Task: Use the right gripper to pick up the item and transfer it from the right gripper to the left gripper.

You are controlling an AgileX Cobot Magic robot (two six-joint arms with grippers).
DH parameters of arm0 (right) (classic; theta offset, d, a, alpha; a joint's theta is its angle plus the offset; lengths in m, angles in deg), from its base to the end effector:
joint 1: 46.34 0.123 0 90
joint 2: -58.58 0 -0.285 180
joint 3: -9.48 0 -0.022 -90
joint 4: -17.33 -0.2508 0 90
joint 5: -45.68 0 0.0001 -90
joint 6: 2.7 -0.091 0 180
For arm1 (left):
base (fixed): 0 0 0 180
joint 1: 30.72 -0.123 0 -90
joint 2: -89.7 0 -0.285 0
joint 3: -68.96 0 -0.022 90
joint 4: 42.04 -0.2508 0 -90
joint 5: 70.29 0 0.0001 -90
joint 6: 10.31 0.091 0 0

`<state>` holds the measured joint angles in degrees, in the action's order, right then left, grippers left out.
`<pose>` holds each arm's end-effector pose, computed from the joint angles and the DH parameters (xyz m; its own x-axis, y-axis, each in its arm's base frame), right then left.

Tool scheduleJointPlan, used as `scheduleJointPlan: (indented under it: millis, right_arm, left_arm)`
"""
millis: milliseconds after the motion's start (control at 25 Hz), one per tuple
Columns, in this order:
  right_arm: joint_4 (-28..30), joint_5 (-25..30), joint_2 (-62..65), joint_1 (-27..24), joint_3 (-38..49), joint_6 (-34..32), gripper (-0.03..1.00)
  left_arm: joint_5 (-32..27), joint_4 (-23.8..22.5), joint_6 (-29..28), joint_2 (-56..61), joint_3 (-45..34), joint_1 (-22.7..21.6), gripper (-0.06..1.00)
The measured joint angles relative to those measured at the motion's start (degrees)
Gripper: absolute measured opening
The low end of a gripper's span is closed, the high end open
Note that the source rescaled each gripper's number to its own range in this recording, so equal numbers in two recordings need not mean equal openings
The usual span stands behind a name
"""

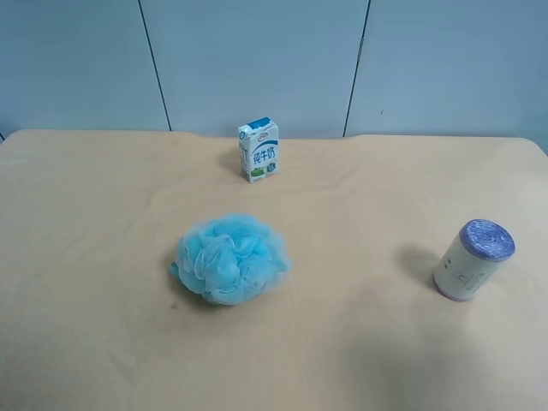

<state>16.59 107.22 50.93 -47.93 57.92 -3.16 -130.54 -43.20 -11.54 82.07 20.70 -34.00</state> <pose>-0.0060 0.0012 0.2768 -0.4633 0.0270 -0.8858 0.0243 0.9995 0.0178 -0.0056 0.0013 0.2795 -0.4389 -0.0366 -0.8978 -0.0780 0.9970 -0.0025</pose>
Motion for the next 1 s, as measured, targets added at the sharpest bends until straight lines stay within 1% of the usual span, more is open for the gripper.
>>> scheduleJointPlan:
  millis: [840, 1000]
  right_arm:
    - [-0.4, 0.0, 0.0, 0.0, 0.0, 0.0, 1.0]
    - [-0.4, 0.0, 0.0, 0.0, 0.0, -1.2, 1.0]
  left_arm:
    - [0.0, 0.0, 0.0, 0.0, 0.0, 0.0, 1.0]
    - [0.0, 0.0, 0.0, 0.0, 0.0, 0.0, 1.0]
